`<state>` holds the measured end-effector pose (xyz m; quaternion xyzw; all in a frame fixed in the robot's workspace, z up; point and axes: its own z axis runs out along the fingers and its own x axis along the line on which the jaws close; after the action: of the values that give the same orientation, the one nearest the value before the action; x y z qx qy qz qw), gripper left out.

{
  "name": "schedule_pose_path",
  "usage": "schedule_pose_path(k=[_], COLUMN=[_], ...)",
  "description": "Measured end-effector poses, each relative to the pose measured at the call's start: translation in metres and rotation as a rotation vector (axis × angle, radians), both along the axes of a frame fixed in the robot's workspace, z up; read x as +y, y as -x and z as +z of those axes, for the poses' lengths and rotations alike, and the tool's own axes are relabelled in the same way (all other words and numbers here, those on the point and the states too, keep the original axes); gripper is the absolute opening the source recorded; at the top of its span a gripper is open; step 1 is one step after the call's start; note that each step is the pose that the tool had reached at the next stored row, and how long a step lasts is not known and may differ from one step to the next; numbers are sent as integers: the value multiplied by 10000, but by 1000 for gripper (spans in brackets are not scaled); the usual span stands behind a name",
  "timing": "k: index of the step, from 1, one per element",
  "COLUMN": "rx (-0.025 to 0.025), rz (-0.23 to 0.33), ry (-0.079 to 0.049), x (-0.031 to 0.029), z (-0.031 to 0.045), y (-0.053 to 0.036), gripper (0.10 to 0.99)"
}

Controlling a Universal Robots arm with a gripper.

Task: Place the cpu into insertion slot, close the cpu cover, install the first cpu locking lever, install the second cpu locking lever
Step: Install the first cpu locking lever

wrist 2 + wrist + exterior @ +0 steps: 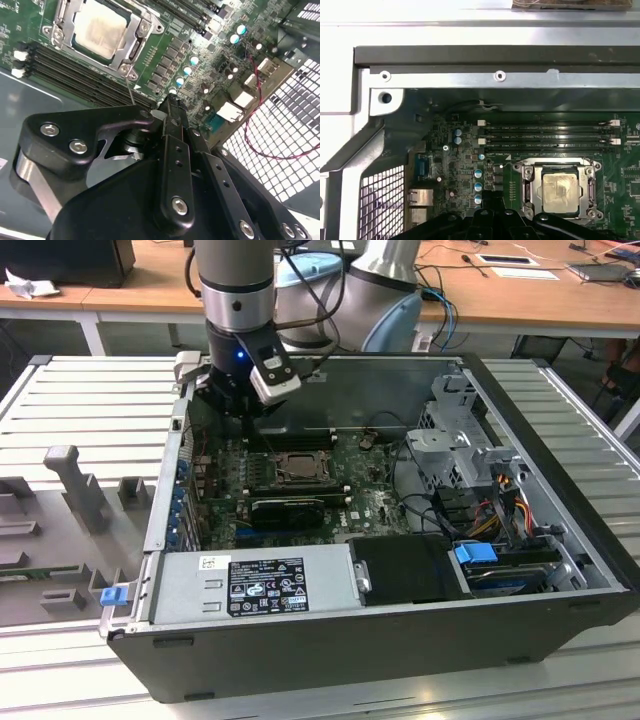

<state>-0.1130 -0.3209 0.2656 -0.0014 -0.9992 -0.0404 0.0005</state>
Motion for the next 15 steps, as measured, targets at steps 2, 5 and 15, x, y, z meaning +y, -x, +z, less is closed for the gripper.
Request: schedule_pose_path(k=[2,5,15], rx=[-1,0,0], rz=[1,5,5], ry=[-18,-20,-20], x=[14,87,244], z=[-23,-69,-90], y=[16,20,22], gripper=[106,106,106])
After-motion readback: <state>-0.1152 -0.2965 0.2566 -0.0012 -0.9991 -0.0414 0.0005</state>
